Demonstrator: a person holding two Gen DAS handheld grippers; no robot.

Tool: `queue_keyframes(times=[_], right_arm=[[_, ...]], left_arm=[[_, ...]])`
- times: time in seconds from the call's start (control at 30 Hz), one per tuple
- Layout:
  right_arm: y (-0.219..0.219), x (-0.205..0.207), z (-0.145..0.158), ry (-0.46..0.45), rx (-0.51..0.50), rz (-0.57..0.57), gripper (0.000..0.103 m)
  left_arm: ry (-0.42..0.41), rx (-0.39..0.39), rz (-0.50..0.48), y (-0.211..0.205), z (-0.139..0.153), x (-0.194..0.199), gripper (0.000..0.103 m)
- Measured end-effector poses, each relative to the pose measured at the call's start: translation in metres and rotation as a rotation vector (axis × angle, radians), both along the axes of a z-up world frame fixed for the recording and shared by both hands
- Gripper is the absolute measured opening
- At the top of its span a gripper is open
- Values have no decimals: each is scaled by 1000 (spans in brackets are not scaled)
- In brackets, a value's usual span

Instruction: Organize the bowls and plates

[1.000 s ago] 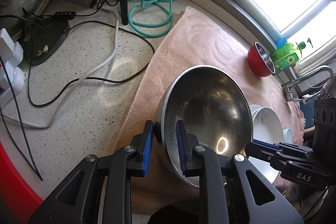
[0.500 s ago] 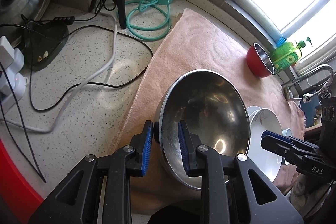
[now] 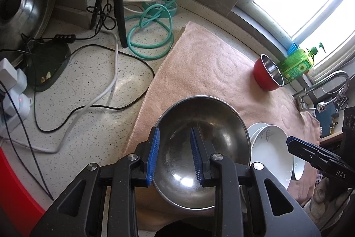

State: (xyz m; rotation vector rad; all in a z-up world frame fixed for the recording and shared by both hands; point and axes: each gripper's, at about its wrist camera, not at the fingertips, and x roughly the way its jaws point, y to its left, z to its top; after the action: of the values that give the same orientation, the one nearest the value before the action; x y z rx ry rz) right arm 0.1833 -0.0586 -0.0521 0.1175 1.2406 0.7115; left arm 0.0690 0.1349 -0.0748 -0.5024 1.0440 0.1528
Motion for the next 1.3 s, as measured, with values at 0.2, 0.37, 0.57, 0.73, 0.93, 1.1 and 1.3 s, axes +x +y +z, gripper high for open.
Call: queue_keyframes(times=[0.2,0.37,0.57,0.73,0.93,1.1,1.3], right_arm=[[-27,9,9,-11,20,-74,47],[-49,21,21,-28,42,-149,47],[-70,36,33,-49,58,-222,47],[-84,51,38,-54,69,-283,58],[-94,73,34,-26,91,-355,69],[-100,96,28,-2,101,-408,69],[-106,125,14,23,78,-478,69]], left_arm=[[-44,2,-6,2,19,7,27],[-88,13,-56,-9,38,26,27],[-114,11,-141,-30,47,55,27],[-124,12,-210,-45,53,79,27],[-129,23,-294,-65,58,113,34],[-115,11,-361,-80,57,151,35],[-79,-13,-423,-98,44,197,35]])
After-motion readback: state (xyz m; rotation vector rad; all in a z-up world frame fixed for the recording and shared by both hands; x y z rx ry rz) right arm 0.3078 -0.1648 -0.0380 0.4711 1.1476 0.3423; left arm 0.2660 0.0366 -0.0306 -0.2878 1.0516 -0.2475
